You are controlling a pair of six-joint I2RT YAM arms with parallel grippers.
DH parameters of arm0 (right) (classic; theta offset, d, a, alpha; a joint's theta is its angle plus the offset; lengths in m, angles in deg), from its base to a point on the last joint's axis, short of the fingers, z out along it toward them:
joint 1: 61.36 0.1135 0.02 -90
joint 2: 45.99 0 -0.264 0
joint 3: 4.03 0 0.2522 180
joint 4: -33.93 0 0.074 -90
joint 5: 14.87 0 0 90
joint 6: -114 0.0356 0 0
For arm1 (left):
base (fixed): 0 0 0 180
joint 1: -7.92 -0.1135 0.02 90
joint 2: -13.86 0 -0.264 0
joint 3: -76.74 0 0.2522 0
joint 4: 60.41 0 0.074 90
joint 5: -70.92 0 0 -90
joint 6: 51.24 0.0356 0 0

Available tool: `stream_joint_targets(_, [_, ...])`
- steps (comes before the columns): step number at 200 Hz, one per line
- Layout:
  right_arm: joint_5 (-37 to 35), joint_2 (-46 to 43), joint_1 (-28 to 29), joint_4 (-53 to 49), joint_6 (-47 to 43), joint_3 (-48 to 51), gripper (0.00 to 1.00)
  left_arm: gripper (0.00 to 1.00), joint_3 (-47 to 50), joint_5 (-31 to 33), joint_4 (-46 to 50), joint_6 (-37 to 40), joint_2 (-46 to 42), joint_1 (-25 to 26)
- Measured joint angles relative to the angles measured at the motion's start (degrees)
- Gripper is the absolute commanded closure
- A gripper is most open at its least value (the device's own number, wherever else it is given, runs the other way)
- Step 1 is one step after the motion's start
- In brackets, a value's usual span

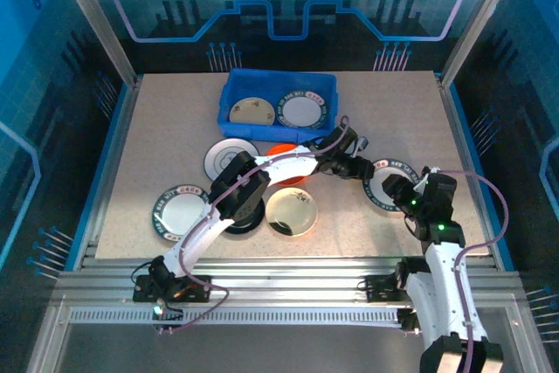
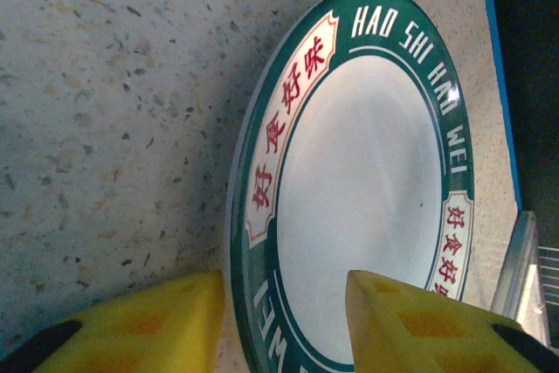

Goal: Place the plates into the plastic bin on the countertop

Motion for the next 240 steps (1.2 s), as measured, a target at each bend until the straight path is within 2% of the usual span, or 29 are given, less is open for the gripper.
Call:
stream_joint_targets(37, [0.72, 1.27, -0.35, 1.51, 0.00, 0.35, 0.45, 0.61, -2.95, -1.49, 0.46, -1.31, 2.03, -0.33])
stream_joint_targets(65, [0.92, 1.38, -0.39, 1.53, 0.00, 0.37, 0.45, 0.70, -3.43, -1.53, 0.17, -1.40, 2.60, -0.48])
stream_joint_targets(87, [0.90, 1.25, -0.39, 1.53, 0.02, 0.44, 0.45, 0.71, -3.43, -1.62, 0.04, -1.64, 2.78, -0.66])
stream_joint_targets(115, [0.90, 1.09, -0.39, 1.53, 0.02, 0.61, 0.45, 0.80, -3.39, -1.31, -0.09, -2.40, 2.99, -0.72])
stream_joint_targets(145, [0.92, 1.03, -0.39, 1.55, 0.24, 0.68, 0.45, 1.00, -3.21, -1.09, -1.42, -2.84, 3.50, -0.90])
stream_joint_targets(176, [1.11, 0.87, -0.39, 1.95, 0.28, 0.76, 0.45, 1.00, -1.95, -1.55, -4.76, -4.46, 3.67, -0.85])
stream_joint_targets(202, [1.09, 0.83, -0.39, 1.90, -0.02, 0.74, 0.45, 1.00, 3.69, -1.77, -10.64, -6.29, 1.64, -1.36])
stream_joint_targets(220, [1.09, 1.01, -0.39, 1.55, -0.81, 0.17, 0.45, 1.00, 13.79, 0.22, -15.04, -7.67, -4.04, -1.90])
stream_joint_targets(240, [0.94, 0.87, -0.39, 1.49, -1.18, -0.92, 0.45, 1.00, 21.57, 2.51, -14.97, -8.11, -9.94, -3.34])
